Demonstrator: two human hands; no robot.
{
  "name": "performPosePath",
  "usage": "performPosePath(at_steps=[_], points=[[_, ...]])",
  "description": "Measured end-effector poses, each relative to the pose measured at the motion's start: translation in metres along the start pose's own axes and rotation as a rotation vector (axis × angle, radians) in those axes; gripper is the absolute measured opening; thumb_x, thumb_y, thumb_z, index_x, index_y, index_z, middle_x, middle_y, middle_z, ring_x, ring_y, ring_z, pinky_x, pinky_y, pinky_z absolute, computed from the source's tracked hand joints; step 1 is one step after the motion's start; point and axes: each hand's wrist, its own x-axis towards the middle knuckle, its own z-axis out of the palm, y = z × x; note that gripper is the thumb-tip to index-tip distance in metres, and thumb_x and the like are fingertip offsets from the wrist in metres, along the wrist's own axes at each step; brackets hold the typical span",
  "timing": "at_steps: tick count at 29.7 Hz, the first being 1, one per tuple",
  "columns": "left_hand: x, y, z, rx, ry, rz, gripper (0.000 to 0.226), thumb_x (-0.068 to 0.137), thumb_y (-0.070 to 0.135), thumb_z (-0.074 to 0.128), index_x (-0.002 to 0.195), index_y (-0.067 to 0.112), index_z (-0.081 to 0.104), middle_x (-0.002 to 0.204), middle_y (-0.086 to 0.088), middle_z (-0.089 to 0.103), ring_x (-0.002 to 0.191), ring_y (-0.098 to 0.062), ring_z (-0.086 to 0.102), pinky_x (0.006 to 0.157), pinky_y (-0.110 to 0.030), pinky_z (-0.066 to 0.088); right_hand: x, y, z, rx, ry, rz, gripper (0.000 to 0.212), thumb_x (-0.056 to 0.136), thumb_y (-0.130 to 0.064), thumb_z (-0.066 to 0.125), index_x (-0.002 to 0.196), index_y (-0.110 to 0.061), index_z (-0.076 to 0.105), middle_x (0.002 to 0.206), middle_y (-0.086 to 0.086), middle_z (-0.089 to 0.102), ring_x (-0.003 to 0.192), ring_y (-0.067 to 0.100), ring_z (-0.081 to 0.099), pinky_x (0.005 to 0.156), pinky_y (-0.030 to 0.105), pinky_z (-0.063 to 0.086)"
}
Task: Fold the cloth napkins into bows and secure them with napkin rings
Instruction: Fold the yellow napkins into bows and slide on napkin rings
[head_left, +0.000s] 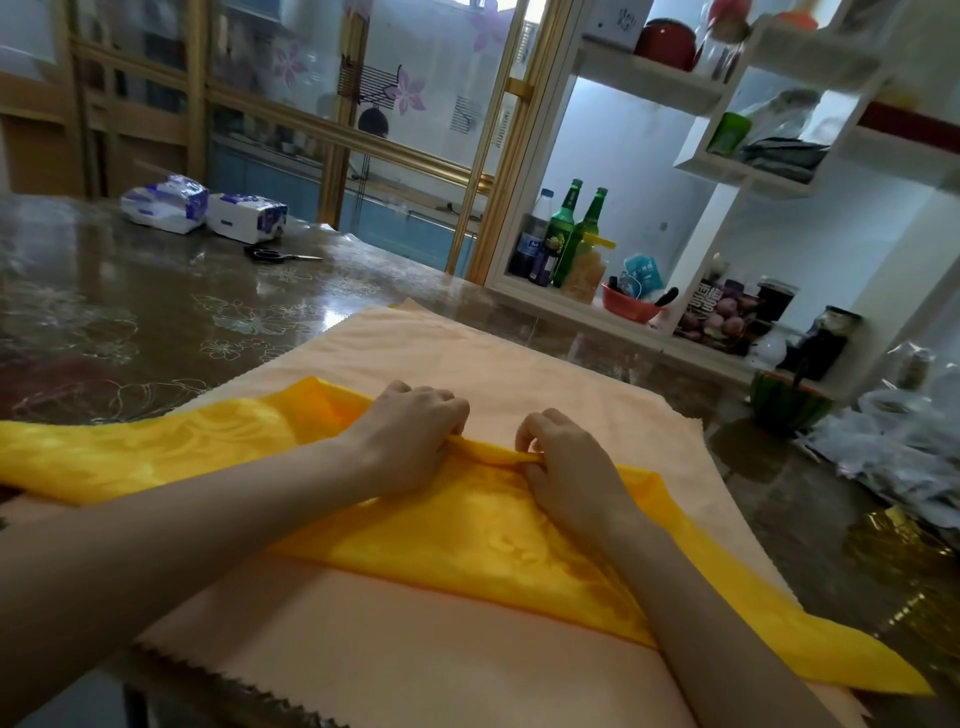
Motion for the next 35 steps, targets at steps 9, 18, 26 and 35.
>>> performPosePath(at_steps=[9, 18, 26, 35], points=[[-0.006, 0.011, -0.004, -0.095, -0.073, -0.15, 0.024, 0.096, 0.034, 0.047, 0.097, 0.015, 0.06, 0.105, -0.003, 0.062, 0.095, -0.02, 0.056, 0.084, -0.032, 0.047, -0.005, -0.013, -0.006, 0.009, -0.114, 0.098, 0.012, 0.092, -0.027, 0.049, 0.095, -0.017, 0.056, 0.095, 0.001, 0.06, 0.086, 0.019, 0.056, 0.08, 0.037, 0.05], [-0.003, 0.012, 0.022, -0.027, -0.347, -0.23, 0.053, 0.102, 0.035, 0.011, 0.151, 0.014, 0.0, 0.159, -0.003, -0.001, 0.146, -0.016, -0.003, 0.118, -0.039, -0.006, 0.002, -0.016, 0.022, 0.016, -0.279, -0.013, 0.05, 0.102, -0.042, 0.023, 0.149, -0.027, 0.02, 0.159, -0.001, 0.011, 0.145, 0.015, 0.009, 0.117, 0.032, 0.006], [0.0, 0.014, 0.021, -0.032, -0.365, -0.278, 0.051, 0.102, 0.038, 0.011, 0.151, 0.022, 0.007, 0.159, -0.004, -0.003, 0.146, -0.02, -0.004, 0.117, -0.041, -0.006, -0.007, 0.017, 0.015, -0.059, -0.419, 0.172, 0.063, 0.095, -0.059, 0.009, 0.15, -0.031, 0.001, 0.159, -0.005, -0.006, 0.146, 0.015, -0.005, 0.116, 0.04, -0.004], [-0.002, 0.009, 0.017, -0.135, -0.342, -0.244, 0.048, 0.102, 0.038, 0.015, 0.149, 0.025, 0.017, 0.159, -0.003, 0.003, 0.146, -0.019, 0.001, 0.117, -0.038, -0.001, -0.028, 0.043, 0.002, 0.087, -0.127, 0.204, 0.045, 0.1, -0.038, 0.037, 0.139, -0.018, 0.044, 0.149, 0.004, 0.037, 0.138, 0.017, 0.03, 0.111, 0.025, 0.02]])
